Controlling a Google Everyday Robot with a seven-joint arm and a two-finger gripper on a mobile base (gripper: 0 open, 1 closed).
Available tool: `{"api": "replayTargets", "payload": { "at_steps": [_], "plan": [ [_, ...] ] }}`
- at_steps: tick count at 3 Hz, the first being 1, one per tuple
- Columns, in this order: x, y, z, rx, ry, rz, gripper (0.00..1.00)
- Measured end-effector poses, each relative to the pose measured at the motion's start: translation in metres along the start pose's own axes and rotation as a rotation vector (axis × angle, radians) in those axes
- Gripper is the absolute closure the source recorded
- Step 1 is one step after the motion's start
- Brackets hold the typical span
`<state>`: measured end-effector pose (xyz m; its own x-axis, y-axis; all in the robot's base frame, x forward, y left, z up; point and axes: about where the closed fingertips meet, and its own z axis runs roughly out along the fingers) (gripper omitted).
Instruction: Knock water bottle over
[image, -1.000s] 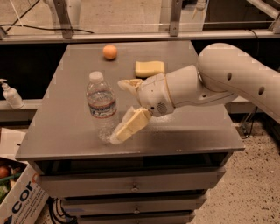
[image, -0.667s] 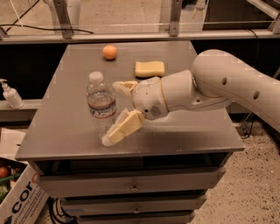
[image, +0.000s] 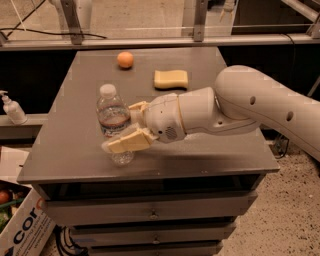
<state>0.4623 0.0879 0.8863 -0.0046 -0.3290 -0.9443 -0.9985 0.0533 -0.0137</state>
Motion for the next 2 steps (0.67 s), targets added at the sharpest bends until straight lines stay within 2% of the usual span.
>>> {"api": "replayTargets", "payload": {
  "at_steps": [2],
  "plan": [
    [-0.0023, -0.0046, -0.01, 0.028, 0.019, 0.038, 0.87]
  ]
}}
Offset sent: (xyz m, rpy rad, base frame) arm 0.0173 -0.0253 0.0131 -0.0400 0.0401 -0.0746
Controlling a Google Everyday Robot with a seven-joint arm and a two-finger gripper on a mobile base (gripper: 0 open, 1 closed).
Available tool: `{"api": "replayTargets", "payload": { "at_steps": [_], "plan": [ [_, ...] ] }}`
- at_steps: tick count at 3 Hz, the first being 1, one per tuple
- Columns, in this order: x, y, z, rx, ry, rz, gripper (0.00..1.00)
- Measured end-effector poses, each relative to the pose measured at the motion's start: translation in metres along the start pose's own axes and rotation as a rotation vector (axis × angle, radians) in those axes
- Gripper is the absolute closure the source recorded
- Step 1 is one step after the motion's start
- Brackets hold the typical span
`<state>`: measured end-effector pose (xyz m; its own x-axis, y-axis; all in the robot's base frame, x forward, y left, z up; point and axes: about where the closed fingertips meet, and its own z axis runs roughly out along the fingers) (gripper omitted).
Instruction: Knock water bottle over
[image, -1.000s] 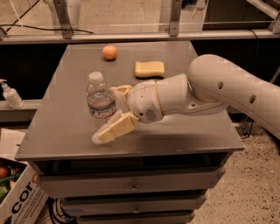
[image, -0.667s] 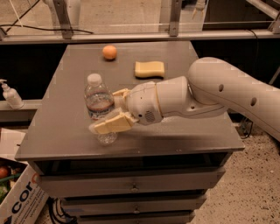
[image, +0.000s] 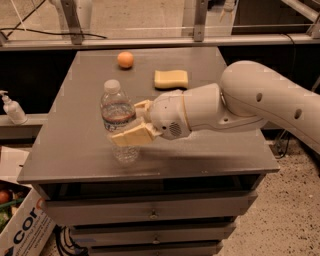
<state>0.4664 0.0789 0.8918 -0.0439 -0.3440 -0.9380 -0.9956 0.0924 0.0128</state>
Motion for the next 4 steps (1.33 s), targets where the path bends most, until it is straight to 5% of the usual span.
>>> {"api": "replayTargets", "payload": {
  "at_steps": [1, 4],
  "plan": [
    [-0.009, -0.017, -0.017, 0.012, 0.055, -0.025, 1.0],
    [-0.015, -0.069, -0.071, 0.028, 0.439, -0.163, 1.0]
  ]
}}
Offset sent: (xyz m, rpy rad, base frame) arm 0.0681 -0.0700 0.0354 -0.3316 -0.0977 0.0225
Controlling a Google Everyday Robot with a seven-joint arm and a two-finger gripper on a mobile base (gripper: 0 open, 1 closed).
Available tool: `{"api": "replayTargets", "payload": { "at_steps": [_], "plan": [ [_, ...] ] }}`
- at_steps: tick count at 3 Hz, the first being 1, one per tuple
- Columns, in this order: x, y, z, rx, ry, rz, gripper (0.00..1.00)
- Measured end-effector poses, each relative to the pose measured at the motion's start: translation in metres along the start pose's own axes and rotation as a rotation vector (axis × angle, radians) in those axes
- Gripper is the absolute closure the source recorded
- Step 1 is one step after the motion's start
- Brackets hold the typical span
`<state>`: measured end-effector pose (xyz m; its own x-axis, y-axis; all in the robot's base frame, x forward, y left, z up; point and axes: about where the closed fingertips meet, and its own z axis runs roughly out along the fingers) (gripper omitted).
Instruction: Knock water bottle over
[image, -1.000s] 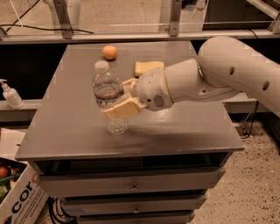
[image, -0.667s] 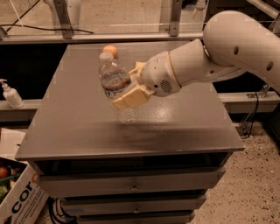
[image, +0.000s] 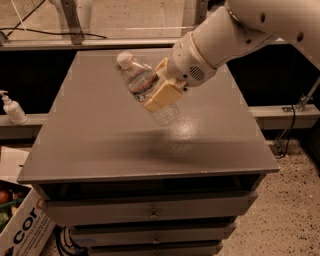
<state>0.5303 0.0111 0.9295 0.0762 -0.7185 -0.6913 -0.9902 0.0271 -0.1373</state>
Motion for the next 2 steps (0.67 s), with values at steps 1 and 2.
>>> {"api": "replayTargets", "payload": {
  "at_steps": [1, 2],
  "plan": [
    [0.01, -0.002, -0.001, -0.007, 0.18, -0.04, 1.0],
    [0.021, -0.001, 0.001, -0.015, 0.334, -0.075, 1.0]
  ]
}}
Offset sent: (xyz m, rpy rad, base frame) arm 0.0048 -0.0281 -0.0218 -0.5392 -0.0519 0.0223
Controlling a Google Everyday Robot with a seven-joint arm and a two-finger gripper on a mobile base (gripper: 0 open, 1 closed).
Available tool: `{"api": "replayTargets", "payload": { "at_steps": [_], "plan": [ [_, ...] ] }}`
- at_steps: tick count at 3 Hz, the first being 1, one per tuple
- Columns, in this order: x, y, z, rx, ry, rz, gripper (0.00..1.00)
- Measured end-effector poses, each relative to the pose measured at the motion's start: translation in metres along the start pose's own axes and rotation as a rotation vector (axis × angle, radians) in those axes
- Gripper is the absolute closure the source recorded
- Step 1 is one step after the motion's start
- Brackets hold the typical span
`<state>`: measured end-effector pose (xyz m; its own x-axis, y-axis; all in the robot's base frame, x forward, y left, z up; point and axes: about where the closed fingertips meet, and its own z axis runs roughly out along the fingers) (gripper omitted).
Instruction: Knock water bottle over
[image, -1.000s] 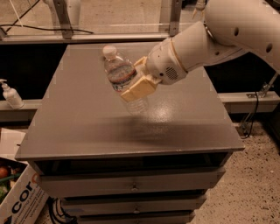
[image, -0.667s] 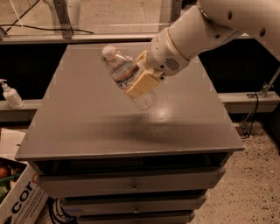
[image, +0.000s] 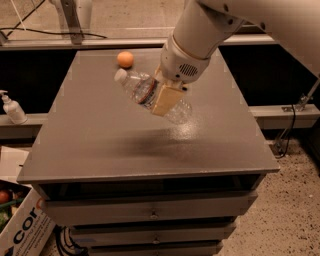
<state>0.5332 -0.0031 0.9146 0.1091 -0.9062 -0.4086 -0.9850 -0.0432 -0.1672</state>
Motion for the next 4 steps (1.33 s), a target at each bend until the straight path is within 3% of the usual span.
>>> {"api": "replayTargets", "payload": {
  "at_steps": [1, 2, 4],
  "plan": [
    [0.012, 0.005, 0.01, -0.02, 0.129, -0.026, 1.0],
    [0.027, 0.011, 0.025, -0.045, 0.219, -0.027, 1.0],
    [0.043, 0.029, 0.06, -0.108, 0.324, -0.037, 1.0]
  ]
}}
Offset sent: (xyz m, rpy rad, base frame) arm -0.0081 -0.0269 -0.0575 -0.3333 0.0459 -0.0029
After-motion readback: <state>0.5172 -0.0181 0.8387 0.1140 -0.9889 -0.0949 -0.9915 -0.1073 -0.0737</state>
